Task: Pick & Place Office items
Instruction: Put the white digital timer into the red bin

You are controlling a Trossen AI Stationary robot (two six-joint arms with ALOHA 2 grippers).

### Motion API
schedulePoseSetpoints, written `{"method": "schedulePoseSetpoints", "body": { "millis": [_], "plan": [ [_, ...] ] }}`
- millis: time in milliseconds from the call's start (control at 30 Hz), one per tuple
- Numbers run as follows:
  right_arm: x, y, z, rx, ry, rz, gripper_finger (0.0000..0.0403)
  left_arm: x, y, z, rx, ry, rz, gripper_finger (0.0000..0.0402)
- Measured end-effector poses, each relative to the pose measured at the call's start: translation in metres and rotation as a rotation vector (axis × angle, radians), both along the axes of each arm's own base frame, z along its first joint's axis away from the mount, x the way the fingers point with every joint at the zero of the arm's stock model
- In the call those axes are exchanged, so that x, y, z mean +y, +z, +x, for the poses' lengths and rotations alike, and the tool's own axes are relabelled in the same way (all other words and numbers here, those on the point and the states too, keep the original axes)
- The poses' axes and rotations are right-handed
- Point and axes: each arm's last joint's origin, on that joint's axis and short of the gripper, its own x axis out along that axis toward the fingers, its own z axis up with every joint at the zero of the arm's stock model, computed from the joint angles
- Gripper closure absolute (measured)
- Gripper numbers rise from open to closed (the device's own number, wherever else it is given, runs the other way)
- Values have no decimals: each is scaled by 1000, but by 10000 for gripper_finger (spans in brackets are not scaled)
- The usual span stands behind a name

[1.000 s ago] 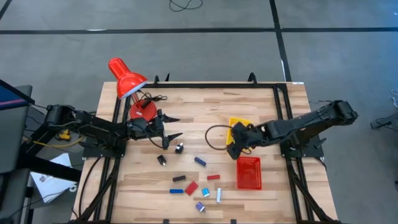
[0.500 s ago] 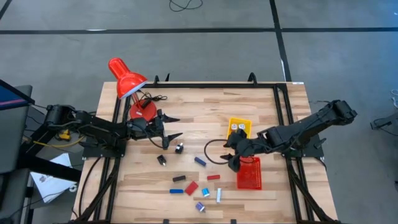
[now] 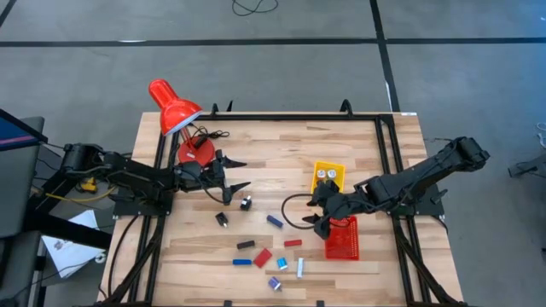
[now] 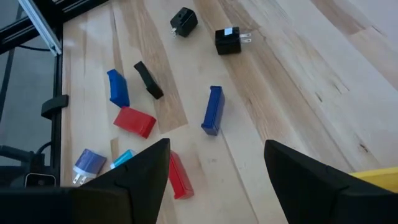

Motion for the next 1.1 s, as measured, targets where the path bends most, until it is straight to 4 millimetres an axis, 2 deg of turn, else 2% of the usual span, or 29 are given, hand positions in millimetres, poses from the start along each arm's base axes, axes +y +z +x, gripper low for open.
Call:
{"method": "schedulePoseSetpoints", "body": {
  "millis": [567, 767, 1000, 1100],
  "plan": [
    [-6, 0, 2, 1, -18, -6, 150, 0, -4, 0, 38, -1, -1, 95],
    [-6, 0, 2, 1, -18, -7, 150, -3, -15, -2, 157, -89, -9, 75],
    [-8, 0, 3, 1, -29, -3, 150, -2, -14, -2, 149, -80, -14, 48],
    [-9, -1, 4, 0, -82, 51, 150, -2, -13, -3, 147, -70, -12, 43]
  ]
}}
